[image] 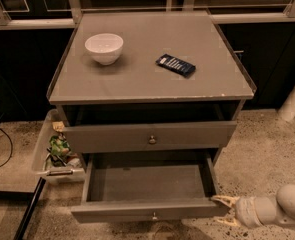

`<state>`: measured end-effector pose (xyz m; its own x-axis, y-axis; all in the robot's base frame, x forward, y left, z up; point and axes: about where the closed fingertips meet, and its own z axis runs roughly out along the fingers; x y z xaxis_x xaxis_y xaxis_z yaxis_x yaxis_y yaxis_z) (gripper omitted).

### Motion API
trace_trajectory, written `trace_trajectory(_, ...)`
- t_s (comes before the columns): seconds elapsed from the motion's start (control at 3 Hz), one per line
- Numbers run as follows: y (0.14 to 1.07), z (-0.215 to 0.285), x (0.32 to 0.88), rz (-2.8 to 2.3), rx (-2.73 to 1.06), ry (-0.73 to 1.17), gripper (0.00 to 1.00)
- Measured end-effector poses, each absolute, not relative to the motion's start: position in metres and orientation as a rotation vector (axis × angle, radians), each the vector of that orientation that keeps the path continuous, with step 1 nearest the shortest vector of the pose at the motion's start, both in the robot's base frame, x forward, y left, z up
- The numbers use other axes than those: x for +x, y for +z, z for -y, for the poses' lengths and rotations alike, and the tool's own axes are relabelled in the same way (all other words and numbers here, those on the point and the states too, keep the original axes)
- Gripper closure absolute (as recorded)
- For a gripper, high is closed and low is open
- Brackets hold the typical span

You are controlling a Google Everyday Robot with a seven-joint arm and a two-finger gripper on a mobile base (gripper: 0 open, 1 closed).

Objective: Open middle drawer

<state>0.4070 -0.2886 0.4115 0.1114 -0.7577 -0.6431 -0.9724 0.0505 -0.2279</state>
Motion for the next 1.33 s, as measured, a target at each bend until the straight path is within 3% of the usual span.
trace_trajectory(0.33, 0.4154, 0.2913, 0.4010, -1.695, -1.754, 0.421, 0.87)
trace_trajectory(0.67, 0.4198, 0.2913, 0.4014, -1.695, -1.754, 0.421, 0.87)
trace_trajectory(1.33, 0.4201, 0.2895, 0.4010, -1.695, -1.758, 0.420, 0.39)
